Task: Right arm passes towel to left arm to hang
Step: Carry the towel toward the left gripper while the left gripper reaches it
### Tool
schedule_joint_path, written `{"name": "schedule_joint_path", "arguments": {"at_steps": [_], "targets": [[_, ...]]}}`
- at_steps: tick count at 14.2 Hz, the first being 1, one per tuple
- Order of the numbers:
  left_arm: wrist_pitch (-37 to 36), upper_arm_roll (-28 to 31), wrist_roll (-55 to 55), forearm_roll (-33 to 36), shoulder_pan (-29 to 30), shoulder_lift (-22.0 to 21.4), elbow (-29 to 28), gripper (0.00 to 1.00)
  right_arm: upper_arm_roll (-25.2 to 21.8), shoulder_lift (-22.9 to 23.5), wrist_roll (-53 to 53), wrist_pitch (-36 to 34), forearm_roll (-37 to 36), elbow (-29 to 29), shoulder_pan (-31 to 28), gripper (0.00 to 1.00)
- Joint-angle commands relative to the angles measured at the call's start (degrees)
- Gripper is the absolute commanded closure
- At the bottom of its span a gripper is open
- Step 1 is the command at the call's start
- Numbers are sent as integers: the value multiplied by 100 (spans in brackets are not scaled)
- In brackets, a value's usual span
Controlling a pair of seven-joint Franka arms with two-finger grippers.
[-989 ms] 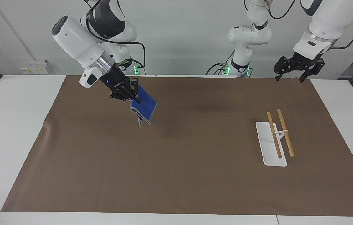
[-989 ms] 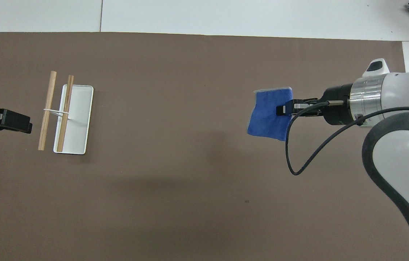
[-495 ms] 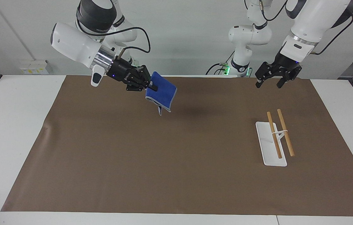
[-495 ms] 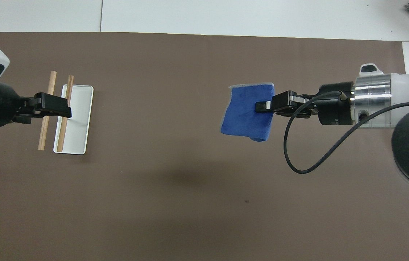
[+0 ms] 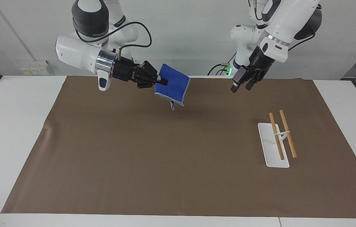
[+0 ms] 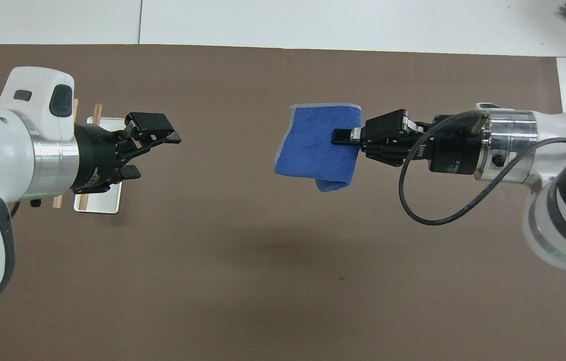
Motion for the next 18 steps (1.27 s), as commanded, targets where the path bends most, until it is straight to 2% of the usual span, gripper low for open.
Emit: {"name": "schedule_joint_path", "arguments": {"at_steps": [1,5,10,14,18], "targets": [[668,81,-1044,-249,-433,-185,-278,0,32,-135,-233,74,593,-401,19,100],[1592,90,-2697,-268,-1092,-211,-498,0,32,-30,-295,118,1262,-534,202,100],[2383,73,-4034,-268,-1611,-255,-744,0,32,50,-304,505,1351,-534,423,100],[3033,-59,-4580,-267,-1629,-238,-937,0,32,50,-365,549,1351,-534,432,100],[3404,-59,-4827,-259,-1594,61,-867,0,32,50,-383,575,1360,-525,432,100]]}}
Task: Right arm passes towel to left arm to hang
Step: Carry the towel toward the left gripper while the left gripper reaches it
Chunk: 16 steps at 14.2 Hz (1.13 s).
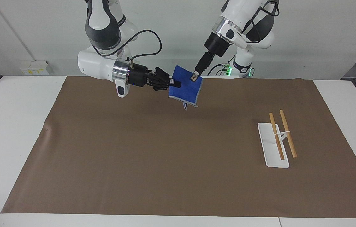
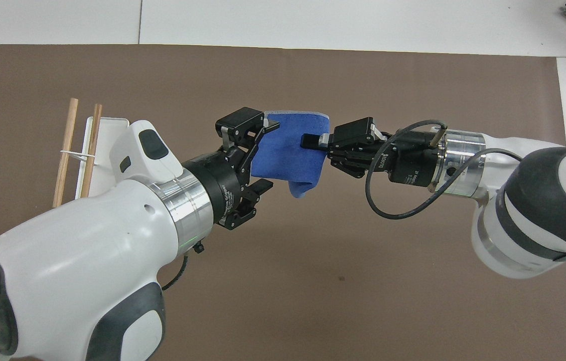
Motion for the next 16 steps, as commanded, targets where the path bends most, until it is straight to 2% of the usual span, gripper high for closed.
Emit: {"name": "schedule_joint_path", "arguments": {"at_steps": [1,4,5,6,9,13,15,16], "targets": [[338,23,-107,-83,-36,115,-77,0,32,-16,-227,76,186,-49,-26,100],[690,14,-256,-74,-63,292,2,0,32,-16,-235,76,186,-58,-26,100],[699,14,-256,-57,-63,292,2,6,32,-16,-235,76,186,-58,-26,100],[708,14,-256,-39,-63,318,28,14,32,-16,-235,76,186,-58,-26,100],[699,14,-265,-30,-63,318,37,45,24,-16,-244,85,178,-49,-26,100],[655,23,-257,-30,-10,327,37,65,24,-16,-235,85,186,-58,-26,100],[629,23,-213,-13,16,327,46,95,24,-16,-235,85,186,-58,-26,100],[629,23,-195,-4,25,336,46,100,24,-16,-235,85,186,-58,-26,100]]}}
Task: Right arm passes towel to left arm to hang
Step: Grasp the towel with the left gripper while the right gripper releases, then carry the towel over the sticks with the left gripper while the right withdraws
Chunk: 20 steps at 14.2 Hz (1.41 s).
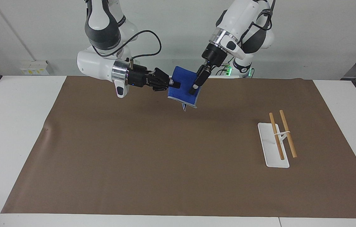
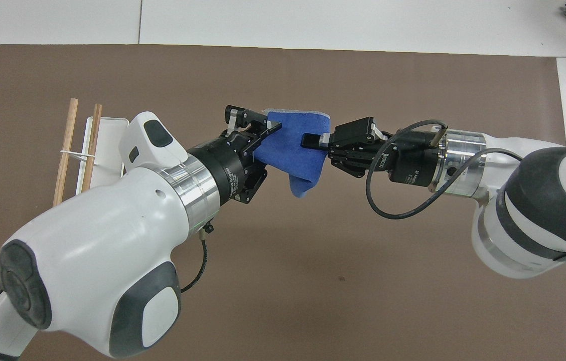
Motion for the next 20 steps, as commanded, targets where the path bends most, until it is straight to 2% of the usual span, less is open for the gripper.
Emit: {"name": "schedule_joint_path", "arguments": {"at_steps": [1,7,8,9,10,14,20], "targets": [[22,10,16,-4,26,51,33,100,28,-16,-225,79,186,-57,-43,100],[14,10,68,-4,35,60,77,100,28,-16,-172,79,178,-49,-69,100],[14,10,95,-4,44,60,77,100,19,-16,-155,79,134,-40,-78,90],[14,10,130,-4,44,60,77,100,1,-25,-146,105,99,-40,-121,41],[14,10,130,-4,44,60,77,100,-7,-60,-154,105,29,-40,-226,0],[14,10,323,5,237,60,24,100,-16,-69,55,96,-1304,232,-456,0],[31,10,700,49,1001,-28,-344,100,-34,-43,636,105,-4501,549,-780,0]]}}
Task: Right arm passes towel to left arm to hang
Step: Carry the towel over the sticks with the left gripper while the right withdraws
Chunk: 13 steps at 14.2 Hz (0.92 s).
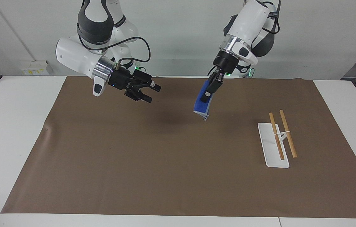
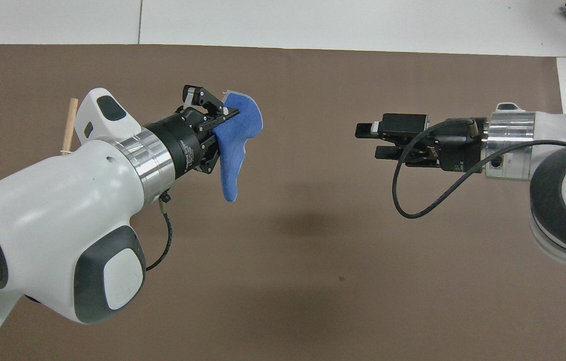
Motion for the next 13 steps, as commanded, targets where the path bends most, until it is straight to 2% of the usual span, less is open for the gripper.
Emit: {"name": "schedule_joint_path", "arguments": {"at_steps": [1,3,7,10,13], "targets": [[42,-45,403,41,460,-130,-390,100,31,7,173,9,-1329,88,-236,0],[112,-45,773,41,847,-227,-768,100,31,7,191,9,-2339,115,-332,0],[411,-45,1266,41,1506,-184,-1068,100,31,16,287,26,-4546,150,-386,0],[682,-45,1810,41,1867,-157,-1393,100,31,16,604,-271,-5034,474,-412,0],[938,-45,2048,41,2245,-35,-1429,100,31,25,604,-842,-5340,895,-456,0]]}}
